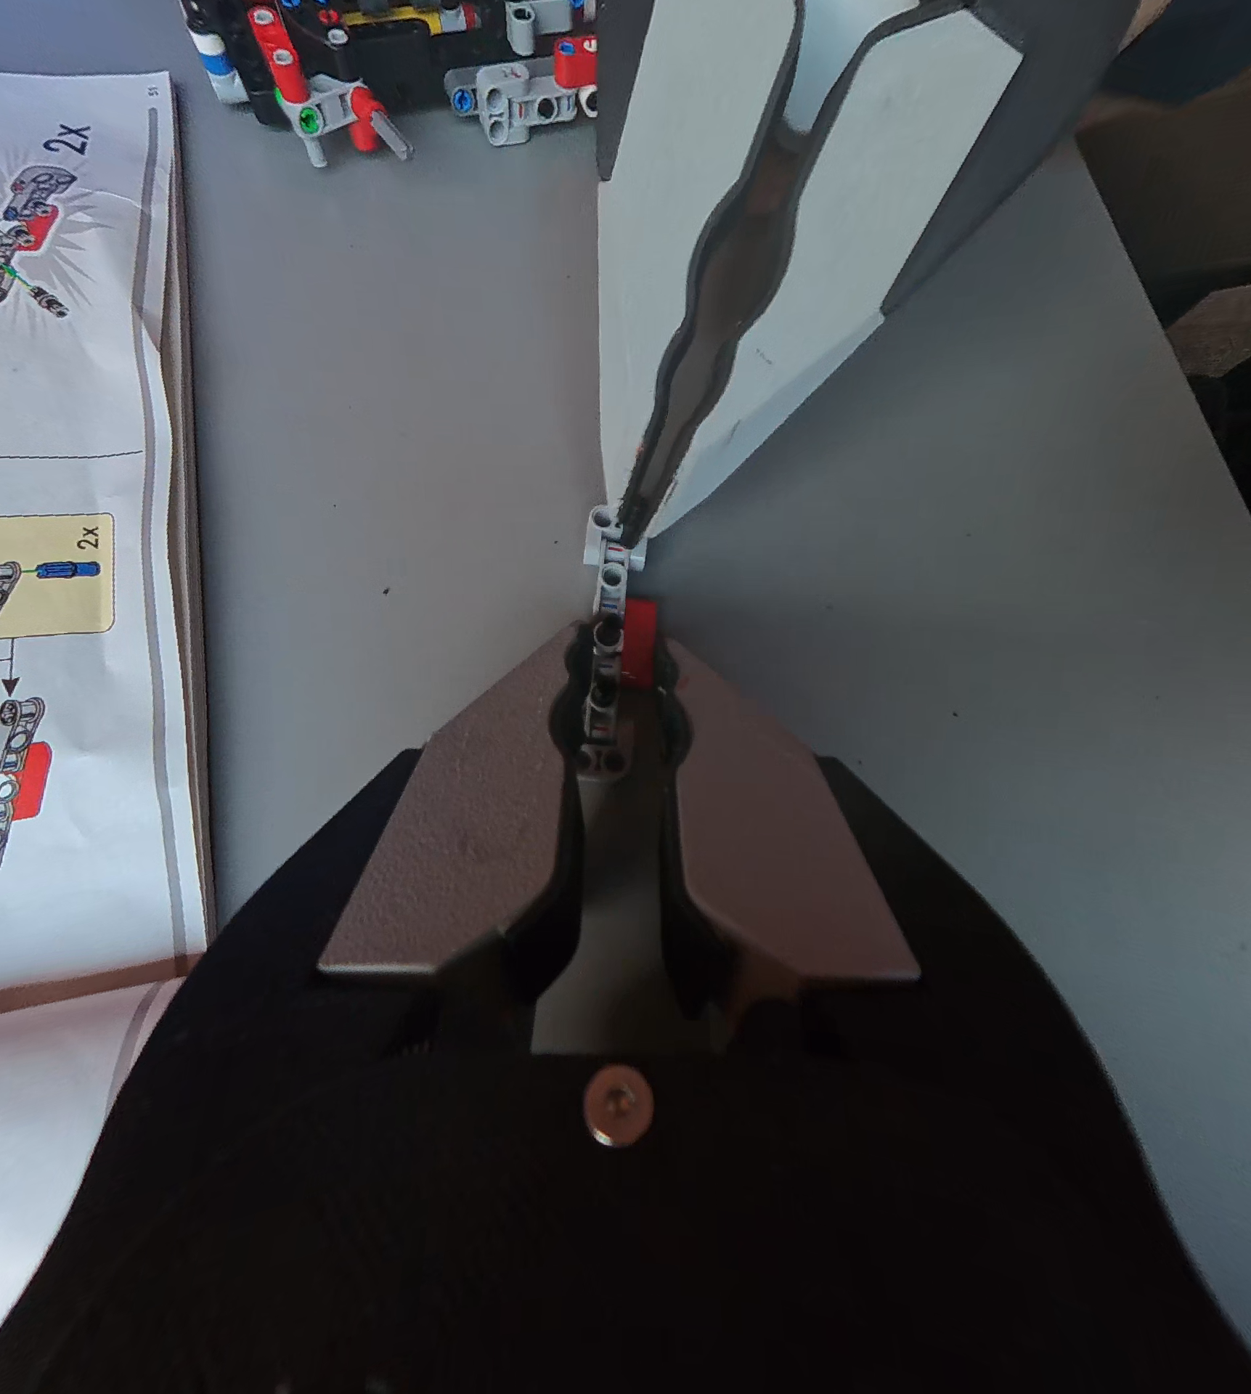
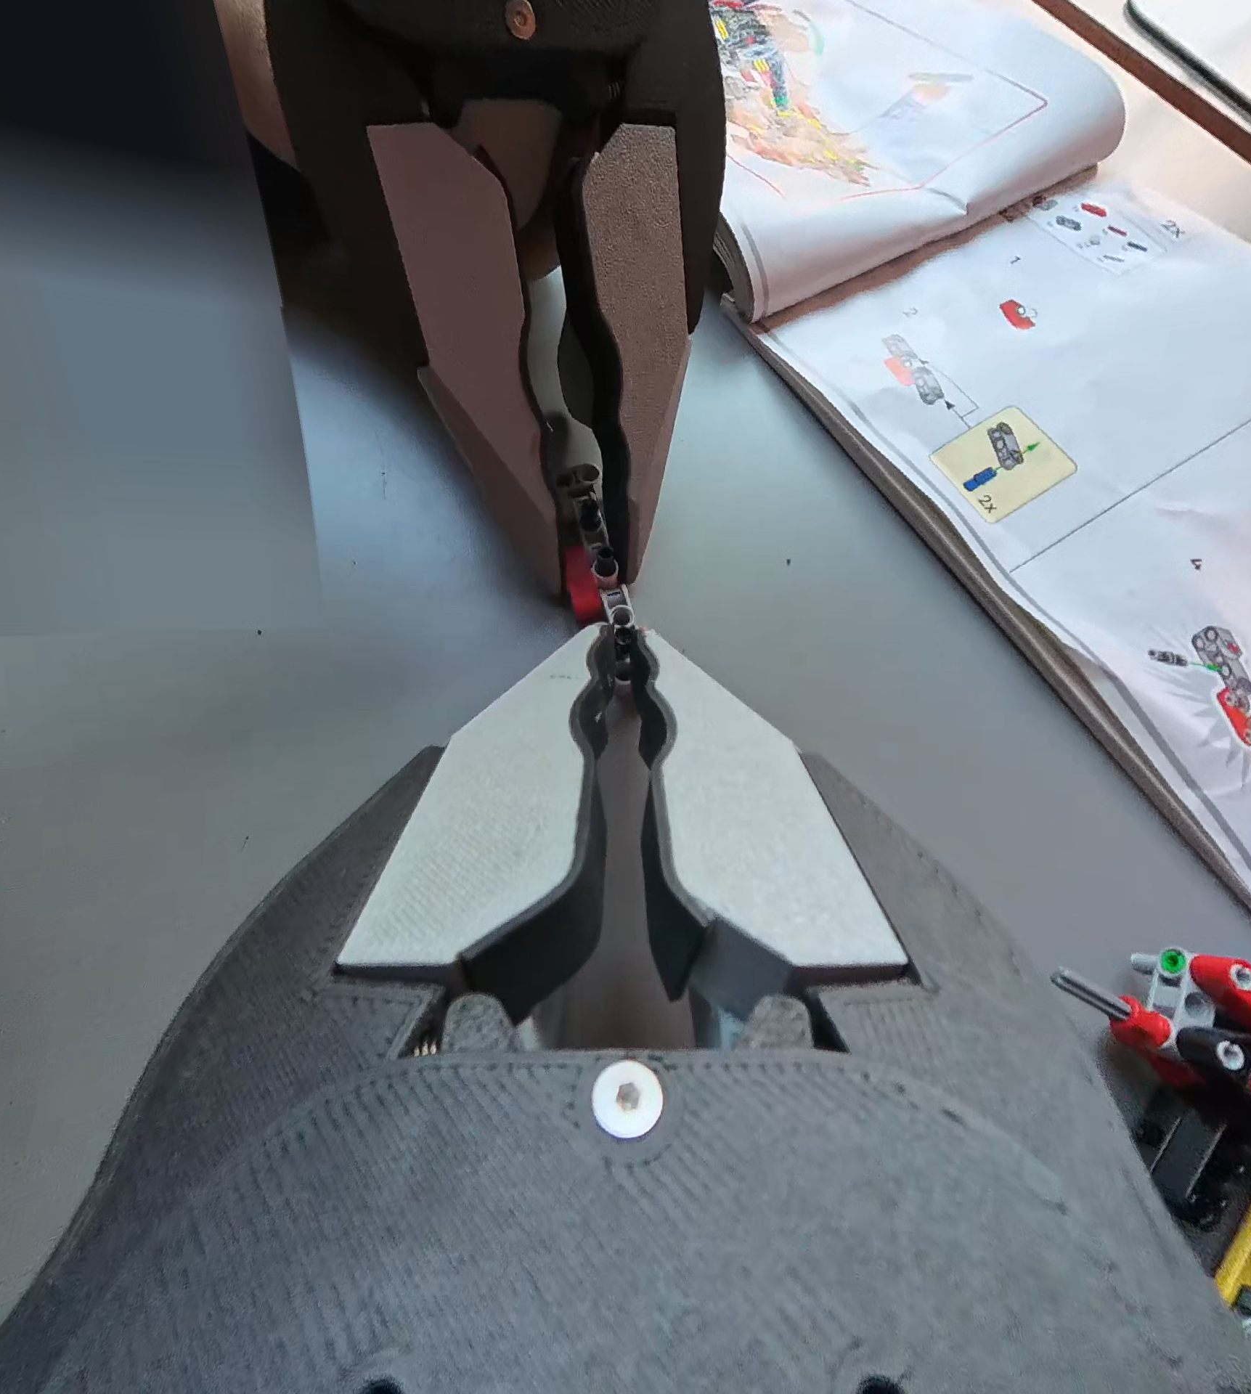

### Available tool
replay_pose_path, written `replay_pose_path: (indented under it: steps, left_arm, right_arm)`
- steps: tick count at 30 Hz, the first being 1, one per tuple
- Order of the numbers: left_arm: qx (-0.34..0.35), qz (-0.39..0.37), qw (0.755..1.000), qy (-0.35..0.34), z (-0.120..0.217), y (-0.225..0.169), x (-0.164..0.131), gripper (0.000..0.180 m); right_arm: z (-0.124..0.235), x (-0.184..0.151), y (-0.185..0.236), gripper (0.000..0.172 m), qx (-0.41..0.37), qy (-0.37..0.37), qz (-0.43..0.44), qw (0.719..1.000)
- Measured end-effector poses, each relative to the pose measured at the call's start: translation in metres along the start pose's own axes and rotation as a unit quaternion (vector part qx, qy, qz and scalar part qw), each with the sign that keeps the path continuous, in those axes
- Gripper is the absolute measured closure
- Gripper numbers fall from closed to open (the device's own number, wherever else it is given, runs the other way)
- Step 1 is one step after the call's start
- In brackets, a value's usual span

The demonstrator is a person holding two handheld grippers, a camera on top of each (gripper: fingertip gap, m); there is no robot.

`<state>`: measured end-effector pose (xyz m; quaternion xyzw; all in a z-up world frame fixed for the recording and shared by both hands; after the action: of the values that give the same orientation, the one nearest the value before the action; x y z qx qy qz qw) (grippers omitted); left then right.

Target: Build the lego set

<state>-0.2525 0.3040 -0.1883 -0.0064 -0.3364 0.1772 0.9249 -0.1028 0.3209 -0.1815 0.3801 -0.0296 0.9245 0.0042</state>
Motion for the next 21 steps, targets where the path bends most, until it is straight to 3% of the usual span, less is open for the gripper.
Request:
replay_pose_path:
  steps: [21]
  left_arm:
    - [-0.005,0.006,1.0,-0.001,0.0,0.001,0.0,0.167]
  right_arm:
    - [-0.01,0.011,-0.004,0.17,0.002,-0.001,-0.003,1.0]
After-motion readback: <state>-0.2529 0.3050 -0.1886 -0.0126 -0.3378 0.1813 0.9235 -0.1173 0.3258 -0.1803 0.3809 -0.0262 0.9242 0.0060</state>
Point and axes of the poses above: each gripper's, where its closed fingertips meet, z back along the fingers, x out of its top, y = z × x across the jaws, the point moved 9 cm from there along z, back along the fingers, and after that the axes turned 8 degrees about y, right-handed, at the moved point
